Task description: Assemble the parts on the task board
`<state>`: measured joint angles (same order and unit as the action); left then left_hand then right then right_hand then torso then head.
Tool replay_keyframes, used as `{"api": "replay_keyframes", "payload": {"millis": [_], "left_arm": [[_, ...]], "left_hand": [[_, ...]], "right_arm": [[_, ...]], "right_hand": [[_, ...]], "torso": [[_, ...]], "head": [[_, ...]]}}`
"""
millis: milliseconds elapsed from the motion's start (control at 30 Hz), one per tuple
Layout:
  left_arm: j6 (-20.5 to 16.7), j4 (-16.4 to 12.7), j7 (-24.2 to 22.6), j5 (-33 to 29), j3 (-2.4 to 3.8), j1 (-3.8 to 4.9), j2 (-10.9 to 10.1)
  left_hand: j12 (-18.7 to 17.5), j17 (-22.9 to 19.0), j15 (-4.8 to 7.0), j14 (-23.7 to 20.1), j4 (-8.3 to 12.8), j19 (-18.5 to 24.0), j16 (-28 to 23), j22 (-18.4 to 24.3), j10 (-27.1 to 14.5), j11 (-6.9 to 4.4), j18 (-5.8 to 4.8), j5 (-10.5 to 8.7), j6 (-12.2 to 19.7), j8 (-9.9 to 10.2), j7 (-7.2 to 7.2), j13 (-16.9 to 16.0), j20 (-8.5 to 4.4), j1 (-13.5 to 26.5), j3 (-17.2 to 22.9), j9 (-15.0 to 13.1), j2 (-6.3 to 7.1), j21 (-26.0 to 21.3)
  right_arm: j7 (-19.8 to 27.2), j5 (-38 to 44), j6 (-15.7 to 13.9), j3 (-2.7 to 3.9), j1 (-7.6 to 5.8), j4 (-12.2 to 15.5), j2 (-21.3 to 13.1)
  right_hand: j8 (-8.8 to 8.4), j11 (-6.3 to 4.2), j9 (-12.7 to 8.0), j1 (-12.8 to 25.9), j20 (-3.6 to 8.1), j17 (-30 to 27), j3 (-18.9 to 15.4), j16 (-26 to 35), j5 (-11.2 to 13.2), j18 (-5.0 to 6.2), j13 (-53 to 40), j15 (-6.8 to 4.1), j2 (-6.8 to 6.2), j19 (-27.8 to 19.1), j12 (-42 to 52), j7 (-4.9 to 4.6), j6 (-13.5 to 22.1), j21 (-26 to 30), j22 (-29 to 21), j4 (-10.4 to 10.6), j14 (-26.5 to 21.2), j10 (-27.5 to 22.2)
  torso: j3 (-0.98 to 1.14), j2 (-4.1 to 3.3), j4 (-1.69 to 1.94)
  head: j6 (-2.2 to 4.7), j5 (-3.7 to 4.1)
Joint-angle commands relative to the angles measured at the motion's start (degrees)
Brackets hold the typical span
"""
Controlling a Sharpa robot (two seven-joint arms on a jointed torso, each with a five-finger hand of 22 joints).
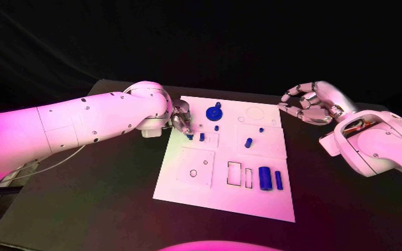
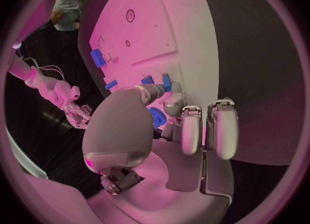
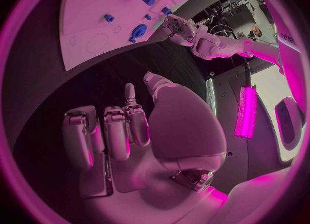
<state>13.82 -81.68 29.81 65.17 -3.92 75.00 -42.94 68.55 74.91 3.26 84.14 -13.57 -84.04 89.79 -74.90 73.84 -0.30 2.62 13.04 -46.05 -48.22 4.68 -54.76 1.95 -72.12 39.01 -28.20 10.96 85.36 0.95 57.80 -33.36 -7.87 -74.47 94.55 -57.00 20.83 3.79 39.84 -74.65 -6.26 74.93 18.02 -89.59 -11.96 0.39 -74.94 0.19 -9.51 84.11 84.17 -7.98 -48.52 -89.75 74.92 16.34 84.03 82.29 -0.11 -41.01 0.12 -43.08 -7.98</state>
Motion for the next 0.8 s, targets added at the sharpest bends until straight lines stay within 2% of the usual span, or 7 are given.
{"api": "replay_keyframes", "payload": {"millis": [33,700,800], "left_arm": [[-0.24,-0.24,0.49,0.46,0.01,-0.03,-0.01],[1.39,-1.45,0.92,0.15,-0.09,-0.19,-0.07],[1.25,-1.49,0.93,0.14,-0.12,-0.23,-0.05]], "left_hand": [[0.13,15.09,0.44,5.86,9.14,-1.87,0.21,-6.24,0.24,0.03,-0.63,0.4,-0.61,-0.18,-0.4,-0.01,-0.19,-0.72,9.53,-0.13,0.01,0.27],[-0.02,15.09,0.57,5.86,9.18,-2.14,0.21,-6.81,0.63,-0.16,-0.76,0.77,-1.16,-0.3,-0.63,0.35,-0.3,0.33,9.97,-0.25,0.78,0.55],[0.6,15.09,0.64,5.86,9.12,-2.18,0.21,-6.9,1.23,-0.26,-0.78,0.84,-1.45,-0.46,-0.77,-0.64,-0.34,0.82,9.96,-0.35,1.12,0.59]], "right_arm": [[0.51,0.22,0.02,0.0,0.03,0.09,0.04],[0.53,0.23,0.01,0.0,0.03,0.26,-0.13],[0.54,0.23,-0.02,0.0,0.03,0.28,-0.15]], "right_hand": [[0.21,-0.23,0.05,0.47,0.47,12.78,-0.08,0.28,0.15,-0.33,-6.93,-0.57,0.2,5.74,-0.27,-0.06,0.32,-0.05,14.92,0.13,5.42,0.06],[0.21,-0.23,0.05,0.47,0.47,12.78,-0.08,0.28,0.15,-0.33,-6.93,-0.57,0.2,5.74,-0.27,-0.06,0.32,-0.05,14.92,0.13,5.42,0.06],[0.25,-0.25,0.09,0.46,0.47,12.74,-0.07,0.29,0.12,-0.31,-6.94,-0.58,0.24,5.7,-0.26,-0.04,0.29,0.0,14.88,0.09,5.41,0.08]], "torso": [[0.0,0.04,0.01],[0.01,0.09,0.09],[0.03,0.06,0.06]], "head": [[-0.04,0.0],[-0.04,0.2],[-0.07,0.16]]}}
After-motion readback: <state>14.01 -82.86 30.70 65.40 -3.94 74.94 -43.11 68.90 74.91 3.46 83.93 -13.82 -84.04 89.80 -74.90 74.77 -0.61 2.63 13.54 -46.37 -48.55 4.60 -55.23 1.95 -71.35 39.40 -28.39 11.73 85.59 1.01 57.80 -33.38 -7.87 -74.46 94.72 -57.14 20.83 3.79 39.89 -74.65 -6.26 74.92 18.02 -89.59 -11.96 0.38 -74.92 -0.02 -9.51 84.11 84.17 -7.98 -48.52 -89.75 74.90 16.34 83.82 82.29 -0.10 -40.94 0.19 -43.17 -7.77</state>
